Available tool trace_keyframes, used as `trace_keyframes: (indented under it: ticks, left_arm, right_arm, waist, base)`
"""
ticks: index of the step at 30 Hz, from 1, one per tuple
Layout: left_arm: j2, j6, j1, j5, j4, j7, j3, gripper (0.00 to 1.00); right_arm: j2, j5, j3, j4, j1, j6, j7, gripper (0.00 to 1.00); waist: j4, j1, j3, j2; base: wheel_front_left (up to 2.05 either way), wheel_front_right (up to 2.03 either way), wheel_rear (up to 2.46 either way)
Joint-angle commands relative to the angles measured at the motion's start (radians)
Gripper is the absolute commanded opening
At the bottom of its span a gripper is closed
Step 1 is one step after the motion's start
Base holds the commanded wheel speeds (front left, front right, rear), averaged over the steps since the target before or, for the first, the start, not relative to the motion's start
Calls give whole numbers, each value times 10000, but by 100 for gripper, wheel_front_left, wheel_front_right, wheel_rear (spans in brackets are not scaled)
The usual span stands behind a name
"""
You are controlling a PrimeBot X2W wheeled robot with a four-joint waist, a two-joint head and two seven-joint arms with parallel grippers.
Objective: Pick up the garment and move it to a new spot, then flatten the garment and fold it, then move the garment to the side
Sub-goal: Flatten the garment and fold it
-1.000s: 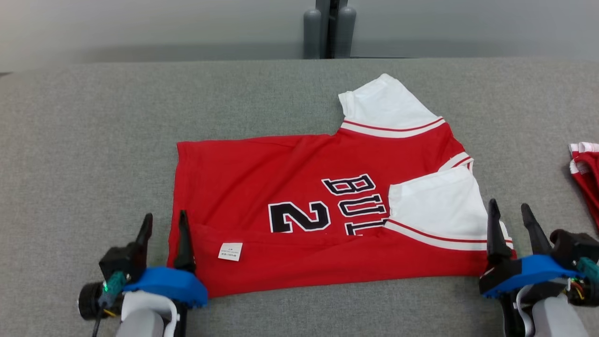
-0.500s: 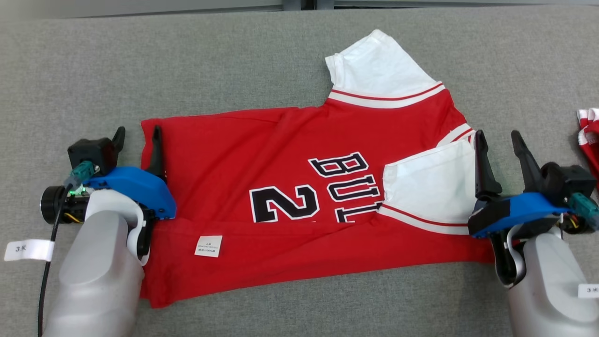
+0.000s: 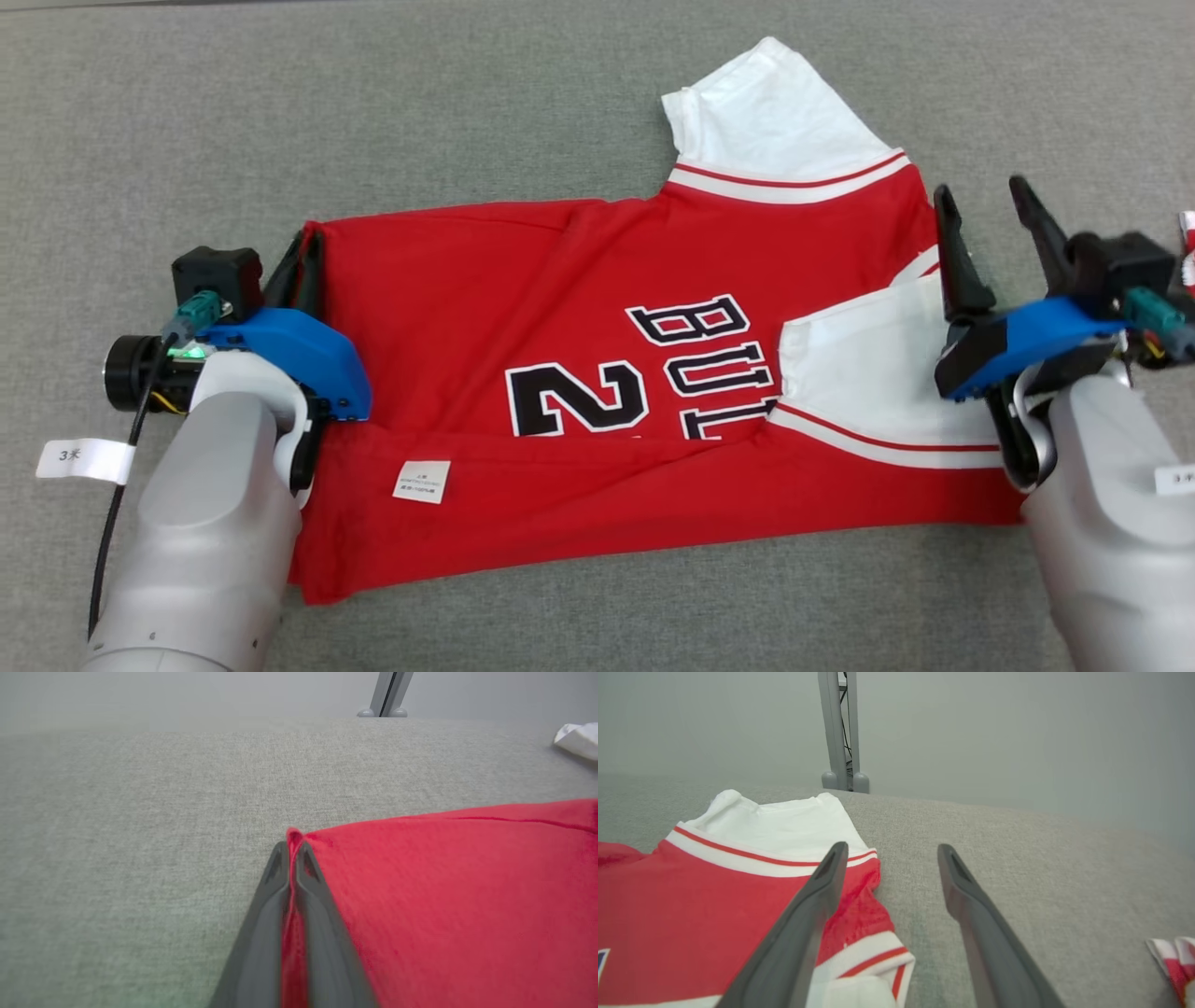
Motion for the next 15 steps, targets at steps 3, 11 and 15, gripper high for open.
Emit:
trace_keyframes:
  ticks: [3,11,15]
  left_arm:
    - [-16,-43,-159,62,4,-212,-180,0]
    - [-275,37,-190,161,-1113,-408,-240,0]
    - [-481,18,64,251,-1851,-405,-367,0]
  right_arm:
    - [-350,-109,235,550,-814,-3,101,100]
    - [-1158,-158,659,2097,-2710,-3,1610,100]
    - [-1500,-182,863,2783,-3566,-2,2381,100]
  waist:
    - [236,-1,58,0]
    - [1235,-1,352,0]
    - [1827,-1,633,0]
  base:
    - [0,0,0]
    - [0,0,0]
    - [0,0,0]
